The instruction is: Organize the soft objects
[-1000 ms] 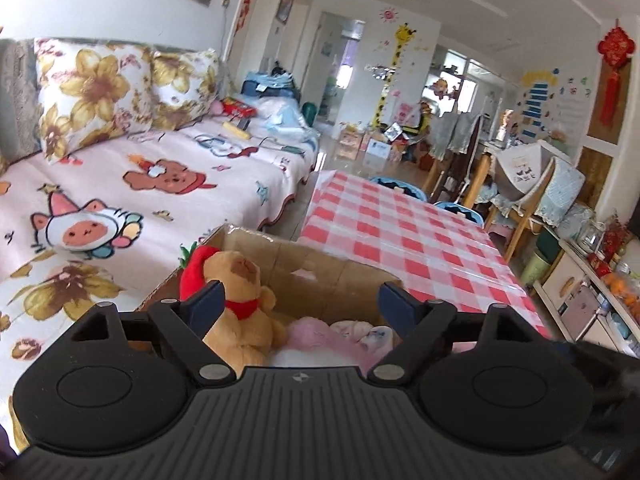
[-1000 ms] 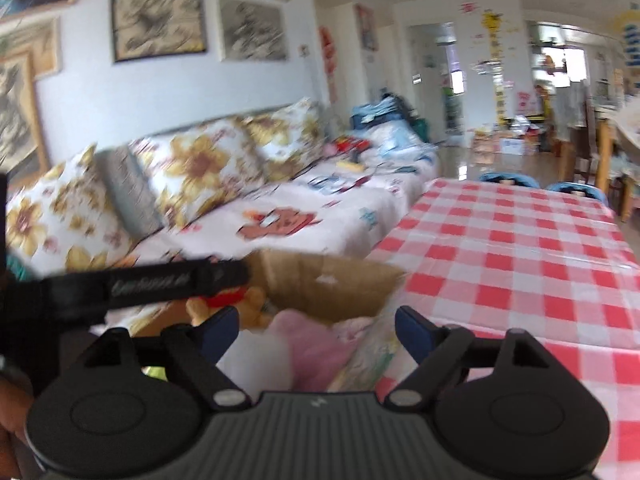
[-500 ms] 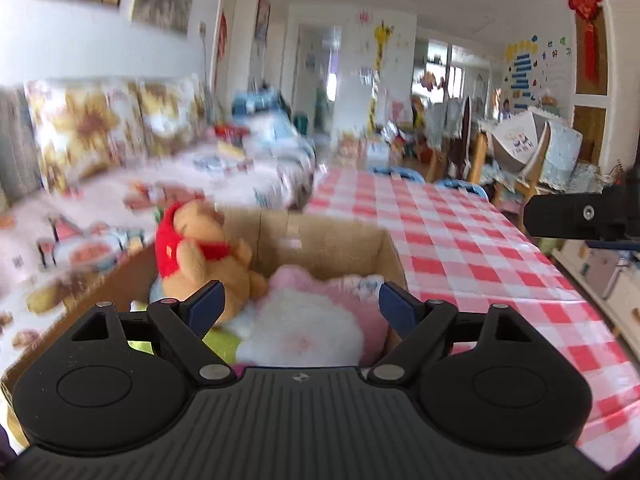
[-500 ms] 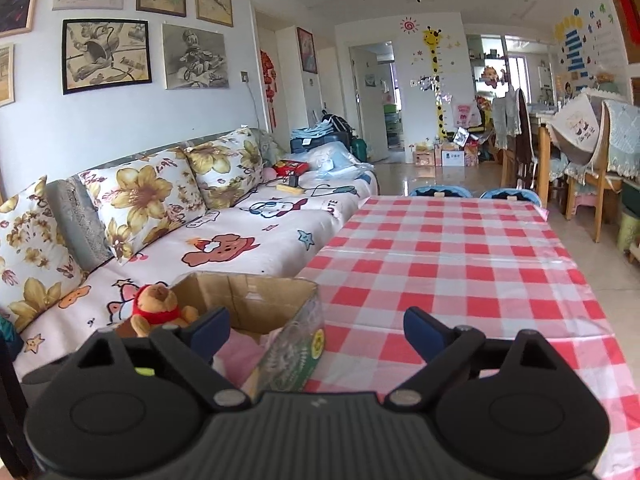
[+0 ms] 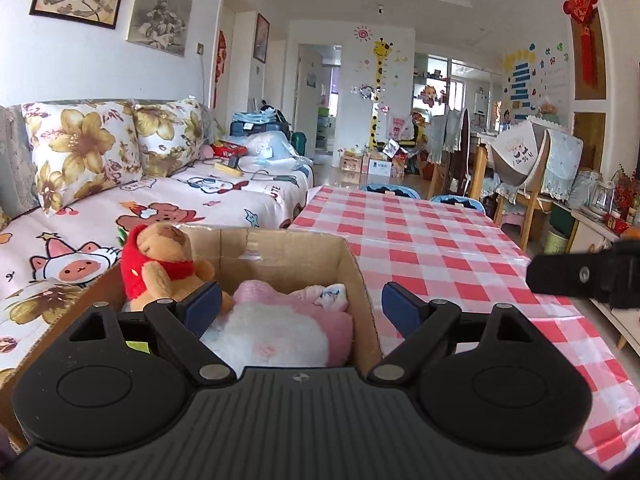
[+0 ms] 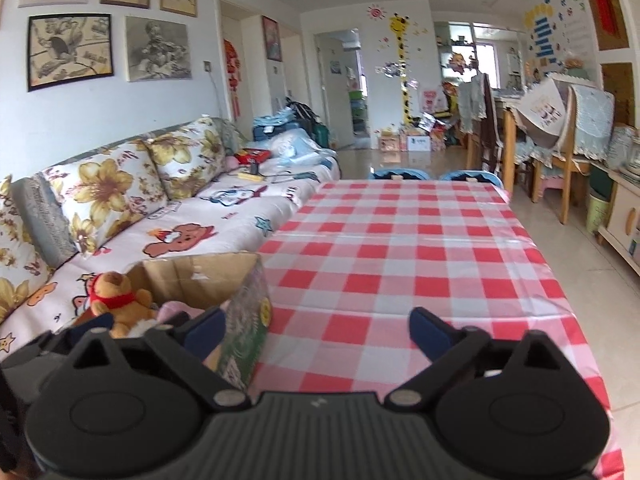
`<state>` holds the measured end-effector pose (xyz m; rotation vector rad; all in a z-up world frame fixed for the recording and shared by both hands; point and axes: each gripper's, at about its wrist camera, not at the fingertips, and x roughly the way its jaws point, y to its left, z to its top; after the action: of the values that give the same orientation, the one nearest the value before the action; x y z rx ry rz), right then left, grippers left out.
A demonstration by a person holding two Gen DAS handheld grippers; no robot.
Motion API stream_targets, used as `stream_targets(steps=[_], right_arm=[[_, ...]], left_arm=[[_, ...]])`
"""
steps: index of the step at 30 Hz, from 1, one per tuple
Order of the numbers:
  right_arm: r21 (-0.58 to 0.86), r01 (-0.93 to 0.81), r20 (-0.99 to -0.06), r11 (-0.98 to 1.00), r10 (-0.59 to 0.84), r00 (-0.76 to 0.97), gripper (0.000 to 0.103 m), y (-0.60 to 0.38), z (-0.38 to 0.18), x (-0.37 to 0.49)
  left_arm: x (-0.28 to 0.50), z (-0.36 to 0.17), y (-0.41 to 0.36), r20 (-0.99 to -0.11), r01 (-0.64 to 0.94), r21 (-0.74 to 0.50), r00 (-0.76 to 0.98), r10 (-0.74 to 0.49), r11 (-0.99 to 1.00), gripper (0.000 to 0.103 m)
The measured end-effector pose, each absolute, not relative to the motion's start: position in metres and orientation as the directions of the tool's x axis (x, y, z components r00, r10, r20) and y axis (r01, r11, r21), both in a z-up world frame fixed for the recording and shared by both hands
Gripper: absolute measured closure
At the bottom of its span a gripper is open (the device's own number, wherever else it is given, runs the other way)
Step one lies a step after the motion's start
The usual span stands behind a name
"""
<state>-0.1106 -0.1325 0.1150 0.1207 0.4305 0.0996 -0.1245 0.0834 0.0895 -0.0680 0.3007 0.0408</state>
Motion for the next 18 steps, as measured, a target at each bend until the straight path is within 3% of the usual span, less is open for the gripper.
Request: stream_targets(steps=[4,12,18], right_arm=[[0.133,-0.064,-0.419,0.989,0.114,0.901,0.001,-0.135,0.114,-0.121],[0.129,-0.064,-0.418,0.990,0.113,0.901,0.001,-0.127,0.122,-0.157],[0.096,-0.082,-0.429,0.992,0.115,0.896,0.002,-0.112,0.122,-0.187]], left_arm=[[-0.139,0.103,0.081,-0.255,-0.048,-0.024,0.966,0.041,0.999,0.000],[-0.185,0.114,0.087,-0.358,-0.035,0.003,0.933,0.034,0.999,0.000],[-0.221,0.110,0.096,-0.377,-0.059,-0.014,0.925,0.049,0.998,0.000]])
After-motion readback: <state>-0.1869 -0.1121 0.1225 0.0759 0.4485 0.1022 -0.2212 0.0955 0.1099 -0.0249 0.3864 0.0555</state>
